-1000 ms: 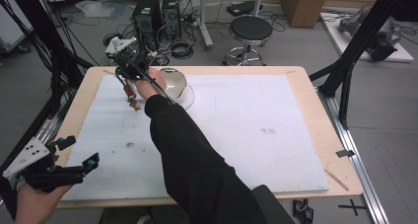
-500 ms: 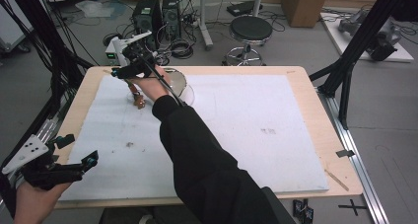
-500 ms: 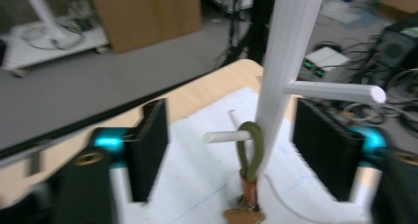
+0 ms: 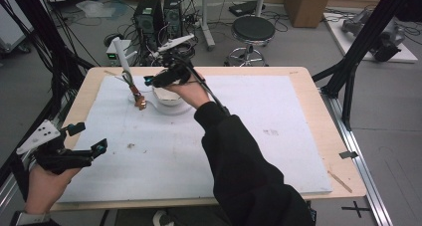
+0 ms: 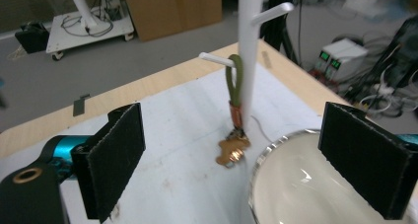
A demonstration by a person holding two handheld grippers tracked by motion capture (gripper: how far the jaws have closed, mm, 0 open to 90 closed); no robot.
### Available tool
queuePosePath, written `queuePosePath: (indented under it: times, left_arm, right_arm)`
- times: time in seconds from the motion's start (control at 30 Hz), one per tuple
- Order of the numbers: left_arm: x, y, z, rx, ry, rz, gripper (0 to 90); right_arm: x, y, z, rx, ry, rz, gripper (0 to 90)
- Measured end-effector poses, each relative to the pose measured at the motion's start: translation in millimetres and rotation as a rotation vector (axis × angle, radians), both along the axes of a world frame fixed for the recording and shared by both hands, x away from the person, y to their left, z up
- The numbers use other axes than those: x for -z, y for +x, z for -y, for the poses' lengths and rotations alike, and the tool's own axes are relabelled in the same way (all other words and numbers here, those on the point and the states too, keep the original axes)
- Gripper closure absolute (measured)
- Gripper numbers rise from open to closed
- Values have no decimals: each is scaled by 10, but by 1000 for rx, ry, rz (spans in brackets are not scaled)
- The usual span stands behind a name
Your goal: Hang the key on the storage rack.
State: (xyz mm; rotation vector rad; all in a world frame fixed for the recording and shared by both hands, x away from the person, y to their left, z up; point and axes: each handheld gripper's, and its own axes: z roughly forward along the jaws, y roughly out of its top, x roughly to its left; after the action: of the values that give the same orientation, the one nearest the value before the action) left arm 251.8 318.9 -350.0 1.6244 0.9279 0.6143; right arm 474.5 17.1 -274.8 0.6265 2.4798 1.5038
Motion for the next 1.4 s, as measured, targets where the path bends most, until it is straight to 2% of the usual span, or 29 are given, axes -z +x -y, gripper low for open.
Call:
queuePosePath:
  times: [0.13, 0.17, 0.2, 0.23, 0.3, 0.33, 0.4, 0.43, 0.53, 0.57, 0.6, 0.7, 0.73, 0.77, 0.8, 0.83, 0.87, 0.93, 1.0, 1.03, 1.07, 1.13, 1.17, 1.23, 1.33, 1.4]
  left_arm:
    - [-17, 106, 29, 13, -5, 4, 17]
    - [-19, 133, 35, 16, -3, 4, 17]
    - [-20, 160, 44, 18, -9, 4, 17]
    - [-22, 185, 48, 20, -9, 4, 17]
    - [-24, 234, 58, 23, -13, 4, 17]
    - [-25, 254, 66, 24, -16, 4, 17]
    - [-30, 297, 79, 31, -16, 4, 17]
    - [-33, 318, 85, 34, -16, 7, 17]
    - [-30, 377, 92, 35, -18, 4, 17]
    - [-15, 396, 98, 33, -20, 2, 17]
    - [4, 413, 99, 35, -13, -6, 17]
    - [46, 474, 108, 27, -10, -33, 17]
    - [47, 486, 111, 26, -14, -30, 17]
    - [47, 502, 118, 27, -20, -24, 17]
    - [44, 518, 125, 30, -21, -20, 17]
    - [40, 535, 137, 33, -25, -18, 17]
    - [37, 549, 149, 37, -27, -18, 17]
    - [39, 578, 172, 42, -27, -18, 17]
    - [50, 611, 190, 46, -22, -28, 17]
    - [57, 627, 200, 46, -22, -32, 17]
    - [62, 640, 206, 47, -19, -35, 17]
    - [72, 666, 221, 53, -16, -42, 17]
    - [72, 679, 228, 54, -15, -46, 17]
    - [73, 695, 243, 54, -21, -44, 17]
    - [76, 722, 272, 58, -16, -46, 17]
    - [79, 735, 293, 64, -4, -48, 17]
  right_arm:
    - [7, -82, 368, 18, 5, 11, 100]
    - [20, -129, 554, 28, 12, 15, 100]
    - [20, -129, 554, 28, 12, 15, 100]
    - [30, -150, 646, 35, 18, 21, 100]
    - [54, -195, 840, 59, 29, 27, 100]
    - [86, -223, 1033, 84, 32, 27, 100]
    - [119, -257, 1233, 110, 39, 25, 100]
    - [119, -257, 1233, 110, 39, 25, 100]
    - [150, -344, 1507, 150, 38, 30, 99]
    - [163, -410, 1677, 163, 35, 38, 99]
    - [163, -410, 1677, 163, 35, 38, 99]
    - [191, -508, 1917, 181, 22, 32, 100]
    - [216, -585, 2077, 198, 22, 45, 99]
    - [230, -621, 2154, 203, 19, 42, 99]
    - [230, -621, 2154, 203, 19, 42, 99]
    - [269, -674, 2306, 214, 9, 40, 100]
    - [269, -674, 2306, 214, 9, 40, 100]
    - [327, -731, 2470, 229, -11, 17, 99]
    - [377, -777, 2598, 246, -21, 25, 100]
    - [444, -825, 2747, 263, -12, 7, 99]
    - [444, -825, 2747, 263, -12, 7, 99]
    - [516, -860, 2896, 288, -1, -10, 99]
    - [583, -910, 3056, 314, 23, -18, 100]
    - [593, -925, 3089, 322, 30, -26, 100]
    - [629, -981, 3294, 361, 50, -13, 100]
    - [626, -1068, 3450, 384, 90, -4, 99]
